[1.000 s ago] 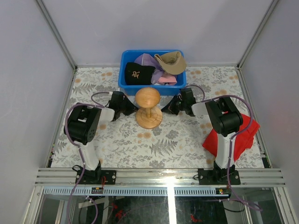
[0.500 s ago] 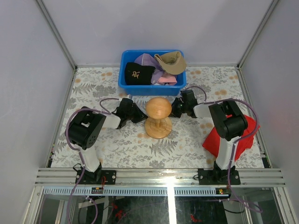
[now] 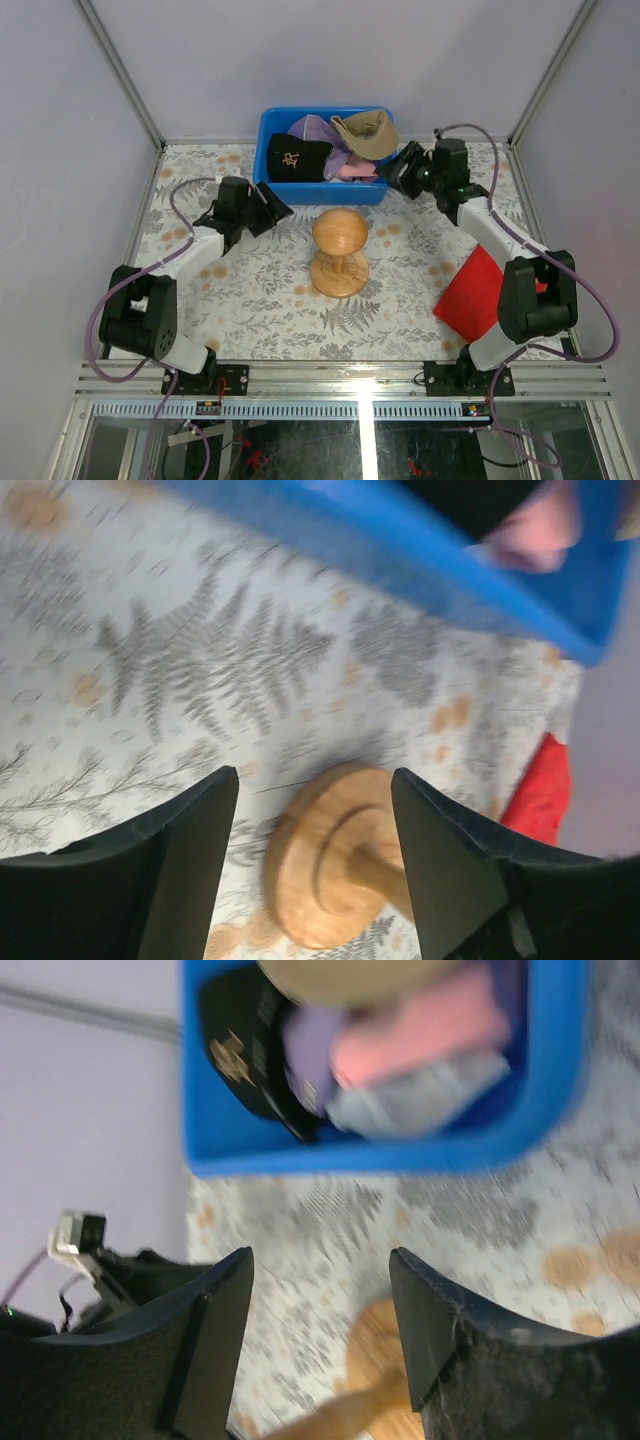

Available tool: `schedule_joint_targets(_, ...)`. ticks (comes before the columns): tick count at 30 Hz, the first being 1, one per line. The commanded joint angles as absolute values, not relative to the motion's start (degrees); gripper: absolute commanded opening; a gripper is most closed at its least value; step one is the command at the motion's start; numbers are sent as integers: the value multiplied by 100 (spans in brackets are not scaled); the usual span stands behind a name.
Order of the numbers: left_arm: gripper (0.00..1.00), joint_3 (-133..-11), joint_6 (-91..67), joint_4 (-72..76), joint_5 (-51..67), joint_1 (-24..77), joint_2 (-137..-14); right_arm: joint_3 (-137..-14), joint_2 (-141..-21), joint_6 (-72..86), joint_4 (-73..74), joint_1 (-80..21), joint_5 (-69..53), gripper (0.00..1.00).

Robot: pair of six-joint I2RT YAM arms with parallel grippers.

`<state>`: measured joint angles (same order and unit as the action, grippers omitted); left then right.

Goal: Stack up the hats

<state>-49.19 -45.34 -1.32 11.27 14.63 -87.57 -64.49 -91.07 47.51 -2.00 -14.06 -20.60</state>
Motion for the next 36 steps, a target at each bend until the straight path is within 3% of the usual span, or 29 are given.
schedule_joint_targets(1,65,-5631,-4087,-751,1459,1486,-8309,-7193,-9362,6030,-1026,-1208,-2337,65)
schedule_joint_targets(5,68,-6008,-4126,-1029,1647,1451,-8241,-7619,-10114,7290,-1945,-1182,-2336,63)
schedule_joint_targets(26,70,-6508,-4222,-1671,1576,1311,-7980,-9422,-11834,8103,-640,-1188,-1699,63)
schedule_joint_targets(36,70,-6619,-4228,-1824,1570,1205,-8039,-8932,-11306,8067,-462,-1221,-1585,64)
